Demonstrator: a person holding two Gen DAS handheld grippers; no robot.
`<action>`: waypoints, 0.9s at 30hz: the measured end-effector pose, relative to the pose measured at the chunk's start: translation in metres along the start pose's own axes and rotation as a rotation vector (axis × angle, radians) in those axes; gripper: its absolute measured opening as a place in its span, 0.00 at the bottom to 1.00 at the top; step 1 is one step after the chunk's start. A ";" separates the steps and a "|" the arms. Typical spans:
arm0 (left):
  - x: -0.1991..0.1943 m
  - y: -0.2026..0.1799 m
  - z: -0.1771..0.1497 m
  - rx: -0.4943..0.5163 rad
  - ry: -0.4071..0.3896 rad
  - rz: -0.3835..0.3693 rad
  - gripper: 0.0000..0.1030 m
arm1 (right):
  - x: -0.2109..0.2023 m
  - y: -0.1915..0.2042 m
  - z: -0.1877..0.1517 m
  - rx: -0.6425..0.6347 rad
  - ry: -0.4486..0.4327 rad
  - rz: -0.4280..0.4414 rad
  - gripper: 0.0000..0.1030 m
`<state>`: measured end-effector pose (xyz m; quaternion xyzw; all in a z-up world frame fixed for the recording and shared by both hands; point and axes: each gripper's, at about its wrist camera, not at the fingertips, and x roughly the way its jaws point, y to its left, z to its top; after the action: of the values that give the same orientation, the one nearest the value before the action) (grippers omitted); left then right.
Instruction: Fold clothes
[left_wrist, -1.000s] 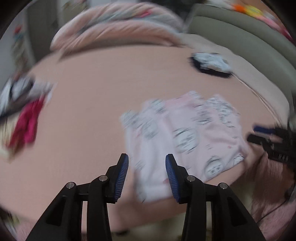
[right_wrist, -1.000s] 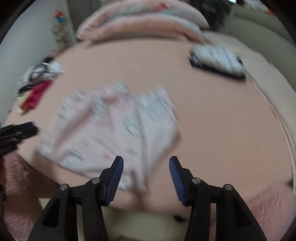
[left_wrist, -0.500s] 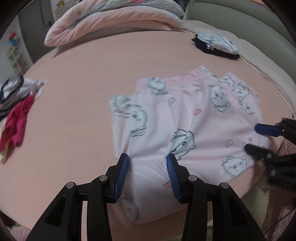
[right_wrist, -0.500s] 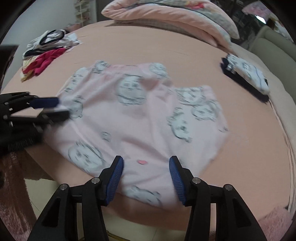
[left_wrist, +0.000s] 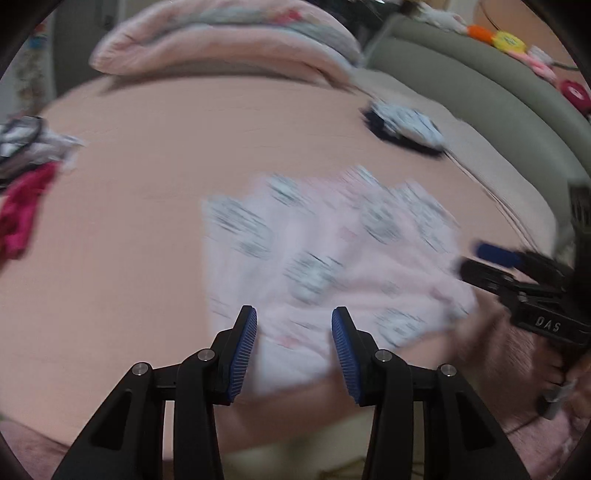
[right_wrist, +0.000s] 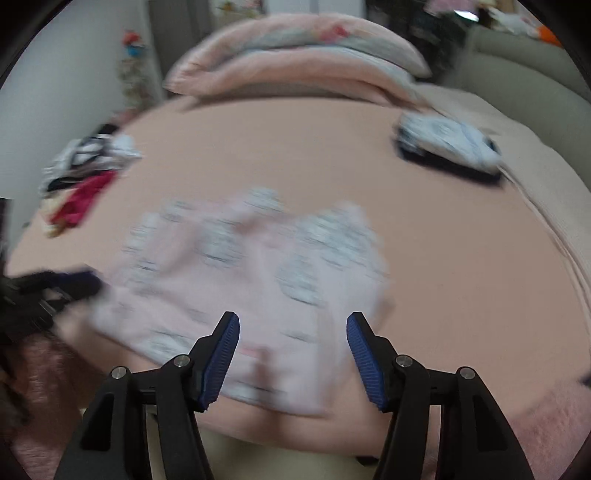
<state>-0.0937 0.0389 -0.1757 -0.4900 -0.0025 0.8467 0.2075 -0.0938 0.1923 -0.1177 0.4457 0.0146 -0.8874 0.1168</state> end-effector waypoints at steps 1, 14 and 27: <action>0.010 -0.008 -0.003 0.038 0.034 0.030 0.39 | 0.004 0.014 -0.002 -0.034 0.015 0.008 0.58; -0.015 0.056 -0.009 -0.225 0.004 0.182 0.39 | 0.002 -0.026 -0.044 0.063 0.146 -0.112 0.59; -0.006 0.050 -0.030 -0.257 0.031 0.016 0.36 | 0.006 -0.049 -0.061 0.321 0.198 0.077 0.59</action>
<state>-0.0833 -0.0147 -0.1969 -0.5257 -0.1039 0.8332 0.1363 -0.0599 0.2463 -0.1632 0.5441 -0.1329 -0.8249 0.0762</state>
